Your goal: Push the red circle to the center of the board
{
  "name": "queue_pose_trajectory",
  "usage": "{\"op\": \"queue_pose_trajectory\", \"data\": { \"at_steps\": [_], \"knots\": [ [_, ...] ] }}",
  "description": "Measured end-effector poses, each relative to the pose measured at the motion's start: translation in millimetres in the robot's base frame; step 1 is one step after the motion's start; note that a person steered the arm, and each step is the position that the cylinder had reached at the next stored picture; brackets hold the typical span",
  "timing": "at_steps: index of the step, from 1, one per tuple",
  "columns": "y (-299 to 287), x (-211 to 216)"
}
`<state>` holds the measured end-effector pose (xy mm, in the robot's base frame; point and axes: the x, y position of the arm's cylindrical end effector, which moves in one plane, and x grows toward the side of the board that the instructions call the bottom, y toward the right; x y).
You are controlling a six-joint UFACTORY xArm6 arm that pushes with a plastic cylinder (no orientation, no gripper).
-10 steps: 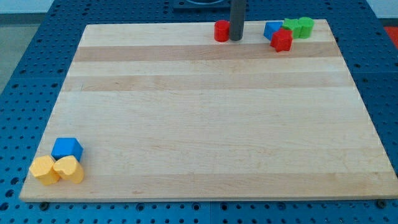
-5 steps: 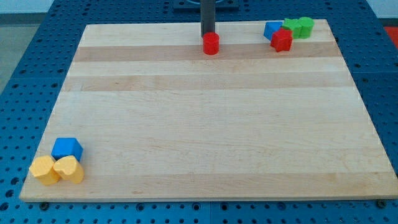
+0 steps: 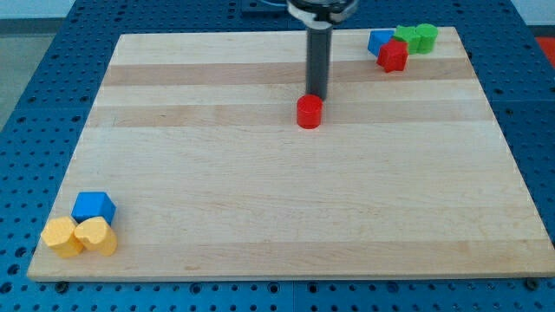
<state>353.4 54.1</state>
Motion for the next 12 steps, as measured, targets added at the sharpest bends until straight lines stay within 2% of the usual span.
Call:
{"op": "queue_pose_trajectory", "data": {
  "at_steps": [1,3,4,5,6,8,10,11,12],
  "knots": [
    [11.3,4.5],
    [-27.8,44.5],
    [-40.7,44.5],
    [-4.9,51.3],
    [7.4,89.7],
    [-74.5,104.0],
    [-87.2,66.2],
    [-97.0,70.2],
    [-150.3,77.4]
  ]
}}
